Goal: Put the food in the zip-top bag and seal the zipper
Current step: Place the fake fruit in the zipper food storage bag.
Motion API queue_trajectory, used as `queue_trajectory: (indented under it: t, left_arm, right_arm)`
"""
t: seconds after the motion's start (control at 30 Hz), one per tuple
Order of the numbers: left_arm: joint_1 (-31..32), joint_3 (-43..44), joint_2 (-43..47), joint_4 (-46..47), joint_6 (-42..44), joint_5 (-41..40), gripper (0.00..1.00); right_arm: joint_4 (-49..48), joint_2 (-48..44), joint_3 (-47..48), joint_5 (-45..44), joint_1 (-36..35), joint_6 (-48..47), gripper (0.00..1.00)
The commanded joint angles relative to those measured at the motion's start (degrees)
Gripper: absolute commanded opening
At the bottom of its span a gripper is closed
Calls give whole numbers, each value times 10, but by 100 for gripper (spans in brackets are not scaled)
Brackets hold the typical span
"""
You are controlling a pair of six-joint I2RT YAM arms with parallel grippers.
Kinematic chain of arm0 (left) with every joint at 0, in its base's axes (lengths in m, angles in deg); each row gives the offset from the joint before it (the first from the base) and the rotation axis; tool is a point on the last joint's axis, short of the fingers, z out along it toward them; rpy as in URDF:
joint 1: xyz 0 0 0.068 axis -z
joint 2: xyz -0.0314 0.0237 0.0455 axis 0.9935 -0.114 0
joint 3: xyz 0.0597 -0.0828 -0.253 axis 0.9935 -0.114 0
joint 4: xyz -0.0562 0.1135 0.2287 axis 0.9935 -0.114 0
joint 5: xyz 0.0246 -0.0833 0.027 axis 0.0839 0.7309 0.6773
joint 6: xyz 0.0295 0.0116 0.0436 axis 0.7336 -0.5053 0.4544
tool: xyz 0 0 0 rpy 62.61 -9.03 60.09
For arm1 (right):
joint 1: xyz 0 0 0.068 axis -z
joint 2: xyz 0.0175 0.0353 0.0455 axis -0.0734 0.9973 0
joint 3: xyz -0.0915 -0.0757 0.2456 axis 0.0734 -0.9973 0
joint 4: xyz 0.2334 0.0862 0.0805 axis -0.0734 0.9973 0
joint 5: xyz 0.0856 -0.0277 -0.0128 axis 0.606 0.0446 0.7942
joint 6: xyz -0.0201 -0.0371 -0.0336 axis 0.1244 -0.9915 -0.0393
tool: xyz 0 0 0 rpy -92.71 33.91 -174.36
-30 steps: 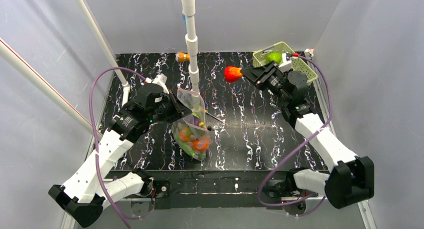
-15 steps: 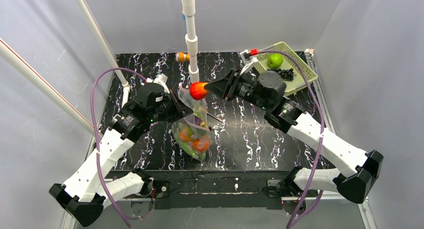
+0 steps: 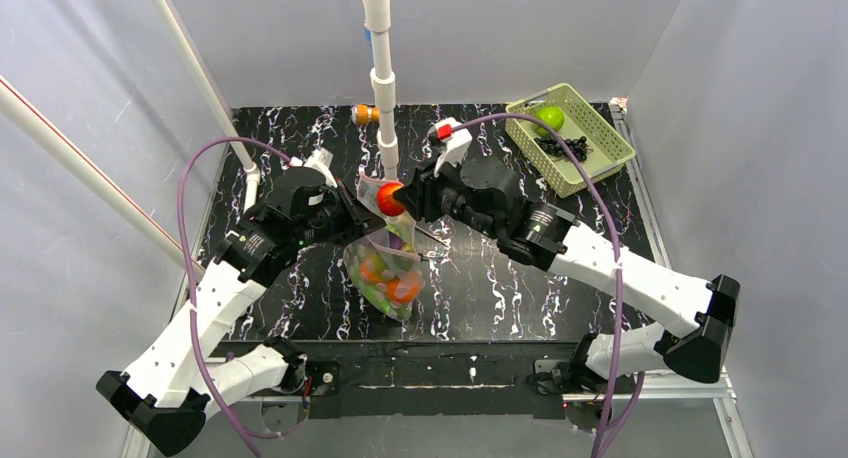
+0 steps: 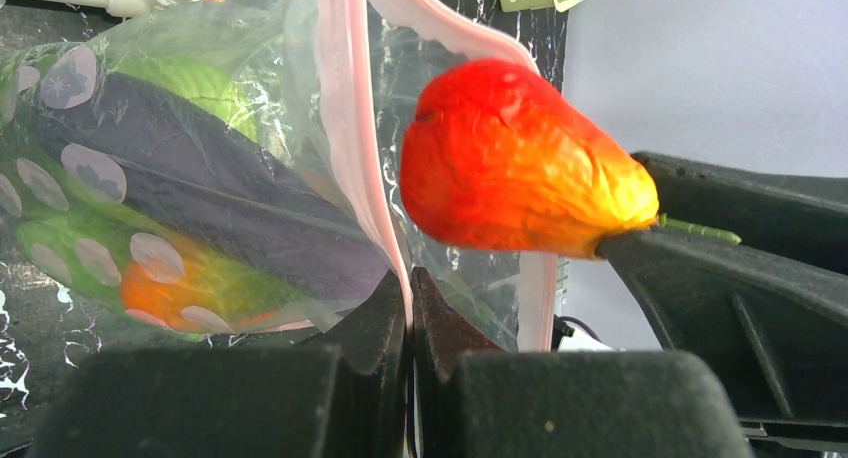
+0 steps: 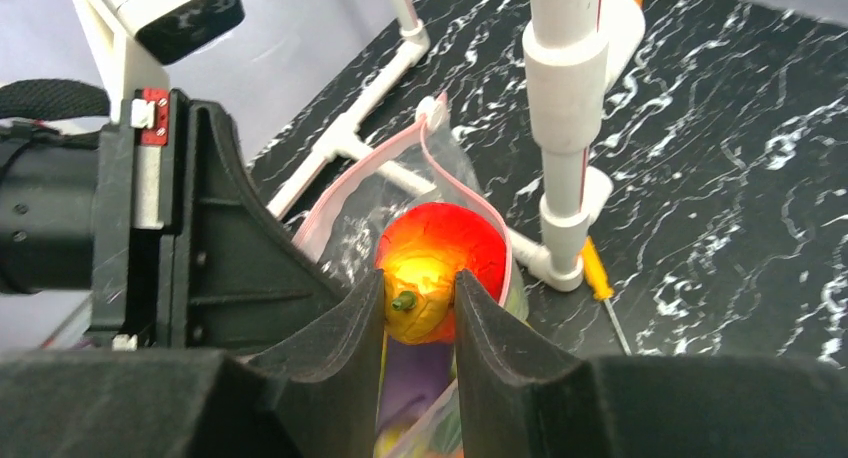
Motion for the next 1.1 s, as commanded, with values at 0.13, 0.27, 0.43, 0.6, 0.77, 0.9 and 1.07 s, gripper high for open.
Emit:
queue_trajectory:
  t: [0.13, 0.27, 0.43, 0.6, 0.77, 0.9, 1.07]
  left_arm:
    - [2, 2, 22, -3, -7, -3, 0]
    - [2, -6, 25, 3, -14, 2, 0]
    - [2, -23, 40, 17, -34, -2, 0]
    - [2, -33, 52, 21, -36, -13, 0]
    - [2, -43, 54, 30, -44, -23, 0]
    - [2, -44, 60, 39, -53, -27, 0]
    - [2, -47, 73, 45, -59, -45, 0]
  right_arm:
    - [21, 65, 93, -99, -26, -88, 13]
    - [32, 76, 110, -77, -29, -88, 37]
    - [48, 62, 117, -17, -29, -83, 62]
    - [117, 30, 155, 25, -29, -81, 79]
    - [141, -44, 93, 74, -29, -80, 88]
    - [141, -96, 4, 112, -30, -92, 88]
    - [95, -147, -91, 190, -46, -129, 88]
